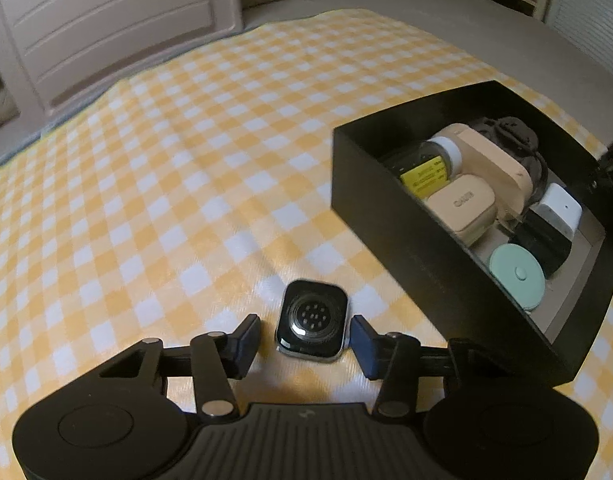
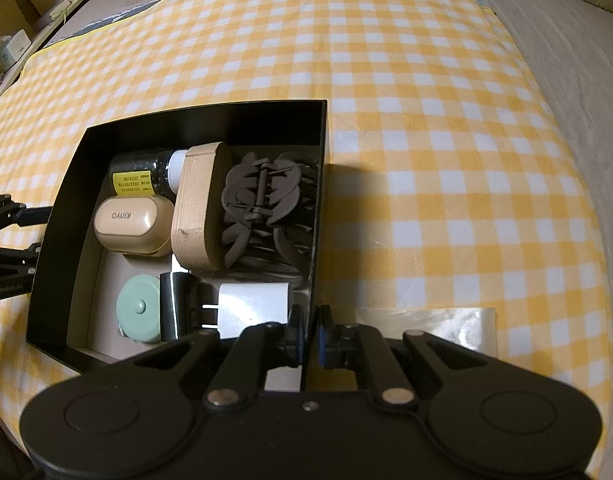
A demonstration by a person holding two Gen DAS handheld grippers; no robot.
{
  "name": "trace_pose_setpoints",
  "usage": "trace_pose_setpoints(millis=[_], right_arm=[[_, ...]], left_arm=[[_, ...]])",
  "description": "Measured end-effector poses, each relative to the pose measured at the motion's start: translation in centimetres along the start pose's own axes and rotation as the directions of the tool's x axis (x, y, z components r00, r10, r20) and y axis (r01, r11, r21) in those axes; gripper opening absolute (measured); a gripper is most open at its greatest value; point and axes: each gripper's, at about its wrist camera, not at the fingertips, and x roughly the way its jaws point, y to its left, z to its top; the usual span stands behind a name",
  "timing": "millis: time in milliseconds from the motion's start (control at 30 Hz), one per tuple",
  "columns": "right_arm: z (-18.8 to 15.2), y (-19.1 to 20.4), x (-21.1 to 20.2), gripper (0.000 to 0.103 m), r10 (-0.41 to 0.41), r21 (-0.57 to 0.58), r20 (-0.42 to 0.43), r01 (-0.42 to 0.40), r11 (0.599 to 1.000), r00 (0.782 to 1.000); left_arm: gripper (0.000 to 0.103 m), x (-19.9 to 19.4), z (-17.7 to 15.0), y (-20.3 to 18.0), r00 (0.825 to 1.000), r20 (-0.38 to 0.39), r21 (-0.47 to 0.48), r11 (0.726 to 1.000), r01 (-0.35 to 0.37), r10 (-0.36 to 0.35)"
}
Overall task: Organize rigid objects
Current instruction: 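Close the left gripper on the black smartwatch and lift it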
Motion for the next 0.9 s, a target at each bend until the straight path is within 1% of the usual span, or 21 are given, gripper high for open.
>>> trace_pose_setpoints(millis=[67,167,233,400,533,733,833,900], right_arm=[[0.0,0.0,0.0,0.008,0.000,0.001,0.000,0.000,1.000,1.000],[0.0,0.0,0.0,0.008,0.001,0.001,0.000,-0.001,1.000,1.000],[0.0,0.0,0.0,0.008,0.001,0.001,0.001,-0.001,1.000,1.000],[0.0,0.0,0.0,0.008,0.000,0.000,0.000,0.000,1.000,1.000],[0.0,-0.1,0.0,0.008,0.001,0.001,0.000,-0.001,1.000,1.000],[0.0,0.0,0.1,0.008,0.000,0.001,0.000,0.000,1.000,1.000],[0.0,0.0,0.1,0.008,0.001,0.000,0.001,-0.001,1.000,1.000],[0.0,0.0,0.1,0.008,0.001,0.001,0.001,-0.001,1.000,1.000]], left_arm=[[0.050,0.1,0.1,-0.4,1.000,0.008,0.034,0.999,0.006,-0.007],[0.050,0.4,0.4,-0.7,1.000,0.002,0.054,0.998,0.011,-0.011],[0.041,0.4,0.6,-0.6,1.000,-0.002,0.046,0.999,0.021,-0.021],[0.041,0.4,0.8,-0.5,1.000,-0.017,0.024,1.000,0.015,-0.015],[0.041,-0.3,0.6,0.0,1.000,0.000,-0.022,1.000,-0.003,0.003],[0.041,-3.7,1.5,0.7,0.995,0.089,-0.110,0.993,-0.031,0.041],[0.041,-5.5,2.2,0.7,0.990,0.133,-0.171,0.985,-0.021,0.044],[0.041,-6.5,2.7,0.3,0.988,0.147,-0.217,0.976,-0.006,0.039]])
